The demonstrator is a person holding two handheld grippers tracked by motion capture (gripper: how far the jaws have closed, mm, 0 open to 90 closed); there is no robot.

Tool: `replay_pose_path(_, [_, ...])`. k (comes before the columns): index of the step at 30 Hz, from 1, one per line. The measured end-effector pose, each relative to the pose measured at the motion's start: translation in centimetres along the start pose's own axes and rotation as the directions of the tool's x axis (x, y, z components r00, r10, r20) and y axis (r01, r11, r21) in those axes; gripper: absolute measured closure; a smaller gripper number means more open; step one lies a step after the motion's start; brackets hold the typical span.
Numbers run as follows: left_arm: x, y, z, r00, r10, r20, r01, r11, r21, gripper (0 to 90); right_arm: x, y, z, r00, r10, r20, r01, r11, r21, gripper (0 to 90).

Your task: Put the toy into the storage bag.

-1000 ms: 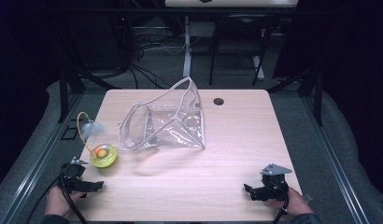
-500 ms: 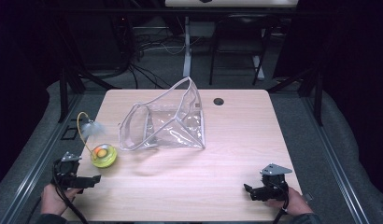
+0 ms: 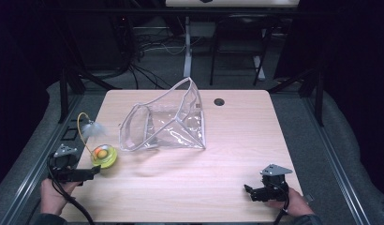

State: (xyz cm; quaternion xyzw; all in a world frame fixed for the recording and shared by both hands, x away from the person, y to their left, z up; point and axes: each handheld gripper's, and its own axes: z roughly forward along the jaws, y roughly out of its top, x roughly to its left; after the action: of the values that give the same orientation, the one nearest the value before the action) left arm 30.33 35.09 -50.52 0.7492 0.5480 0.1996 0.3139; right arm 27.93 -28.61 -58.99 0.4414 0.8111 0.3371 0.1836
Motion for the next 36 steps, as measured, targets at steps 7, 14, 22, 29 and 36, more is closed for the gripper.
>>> replay_pose_path(7, [0.0, 0.7, -0.6, 1.0000, -0.008, -0.005, 0.008, 0.9993, -0.037, 0.1, 0.0, 0.0, 0.0, 1.0000, 0.000, 0.000, 0.000, 1.000, 0.000, 0.0])
replay_pose_path(14, [-0.1, 2.1, -1.6, 0.9999, -0.006, -0.016, 0.004, 0.9905, -0.137, 0.0, 0.0, 0.0, 0.0, 1.0000, -0.001, 0.001, 0.001, 1.000, 0.000, 0.0])
replay_pose_path(22, [0.2, 3.7, -2.2, 0.9988, -0.017, -0.045, 0.009, 0.9827, -0.185, 0.0, 0.0, 0.0, 0.0, 1.0000, -0.001, 0.002, 0.001, 1.000, -0.001, 0.0])
replay_pose_path(29, [0.1, 4.4, -2.0, 0.9982, -0.010, -0.059, -0.001, 0.9836, -0.180, 6.1, 0.0, 0.0, 0.0, 1.0000, -0.001, 0.001, 0.001, 1.000, 0.000, 0.0])
replay_pose_path(36, [-0.1, 4.6, -2.4, 0.9990, 0.003, -0.045, -0.013, 0.9785, -0.206, 36.4, 0.0, 0.0, 0.0, 1.0000, -0.002, 0.001, 0.002, 1.000, -0.001, 0.0])
